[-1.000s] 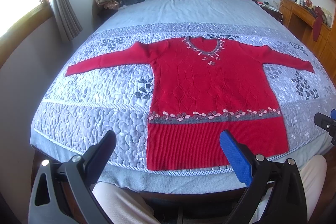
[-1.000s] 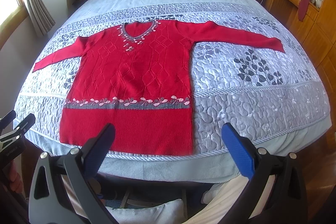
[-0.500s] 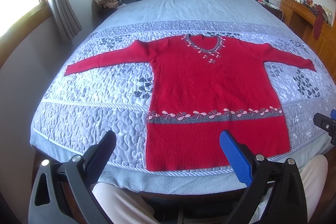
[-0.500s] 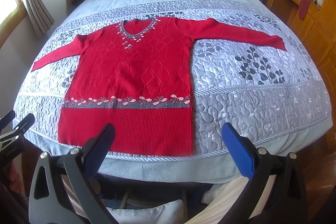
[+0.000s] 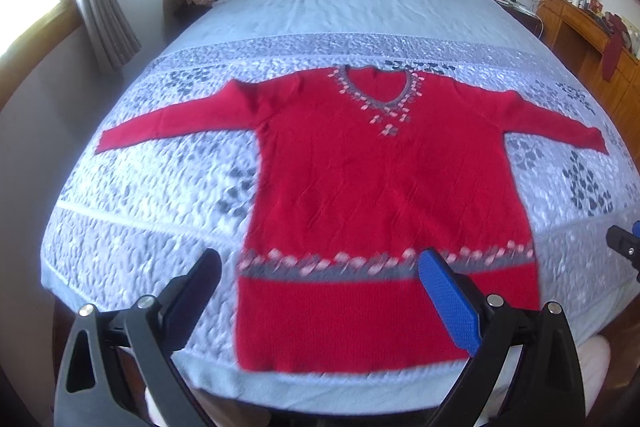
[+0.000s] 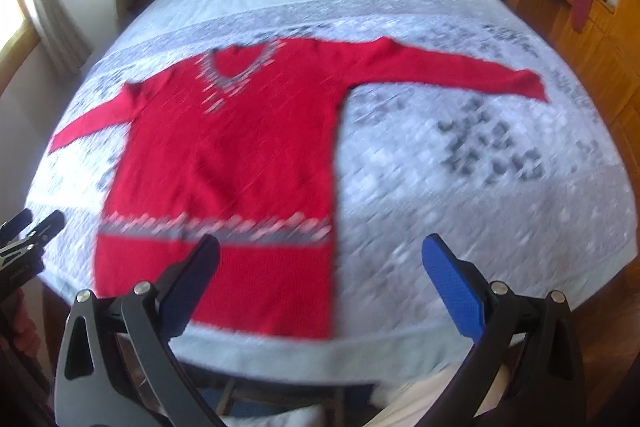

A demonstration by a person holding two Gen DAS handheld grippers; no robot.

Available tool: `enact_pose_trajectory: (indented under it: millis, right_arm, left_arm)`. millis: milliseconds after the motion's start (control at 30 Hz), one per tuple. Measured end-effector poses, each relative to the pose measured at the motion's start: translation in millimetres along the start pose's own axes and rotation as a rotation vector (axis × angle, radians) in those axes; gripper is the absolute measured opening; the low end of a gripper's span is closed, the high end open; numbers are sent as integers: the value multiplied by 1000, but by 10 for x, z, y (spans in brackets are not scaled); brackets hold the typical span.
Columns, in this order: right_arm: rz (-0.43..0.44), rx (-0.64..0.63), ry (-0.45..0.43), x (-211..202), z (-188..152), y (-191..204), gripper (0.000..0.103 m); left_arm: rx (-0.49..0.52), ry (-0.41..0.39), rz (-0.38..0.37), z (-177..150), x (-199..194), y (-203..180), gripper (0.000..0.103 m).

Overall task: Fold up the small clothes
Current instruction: 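Reach the right gripper to a sweater sleeve cuff and grasp it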

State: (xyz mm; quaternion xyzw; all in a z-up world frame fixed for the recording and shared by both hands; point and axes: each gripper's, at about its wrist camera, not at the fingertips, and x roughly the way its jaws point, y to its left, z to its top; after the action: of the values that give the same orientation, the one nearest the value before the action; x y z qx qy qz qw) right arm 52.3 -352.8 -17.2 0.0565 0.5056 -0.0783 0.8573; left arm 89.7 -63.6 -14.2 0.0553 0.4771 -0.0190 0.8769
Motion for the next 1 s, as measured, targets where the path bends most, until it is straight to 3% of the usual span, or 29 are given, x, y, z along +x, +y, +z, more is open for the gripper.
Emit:
enact_pose_trajectory:
  millis: [100, 333, 467, 533, 567, 633, 900, 933, 1000]
  right_arm:
    - [-50, 38, -4, 194, 400, -572, 100]
    - [-173, 297, 98, 1007, 1343, -2612, 100]
    - [-172, 419, 159, 1459, 1523, -3475, 97]
    - [-166, 435, 182, 1664, 1550, -3706, 93]
    - [-156, 442, 195, 1772, 1561, -3809, 81]
    - [-94, 479, 221, 1992, 1570, -3973, 72]
    - [-84, 553, 228, 2409, 1568, -4237, 72]
    - [-92, 548, 220, 2403, 1578, -4229, 69]
    - [-102, 526, 180, 2374, 1633, -4190, 45]
  left_arm:
    - [20, 0, -12, 399, 240, -328, 99]
    - [43, -18, -64, 1178, 830, -1203, 99]
    - [49, -19, -89, 1373, 1091, -1538, 99]
    - [52, -12, -93, 1407, 1215, -1640, 99]
    - [56, -9, -92, 1412, 1289, -1683, 99]
    - [67, -4, -80, 1406, 1402, -1726, 99]
    - [87, 41, -16, 1316, 1758, -1675, 99]
    - [89, 44, -10, 1301, 1780, -1655, 99]
    - [90, 48, -2, 1272, 1804, -1614, 99]
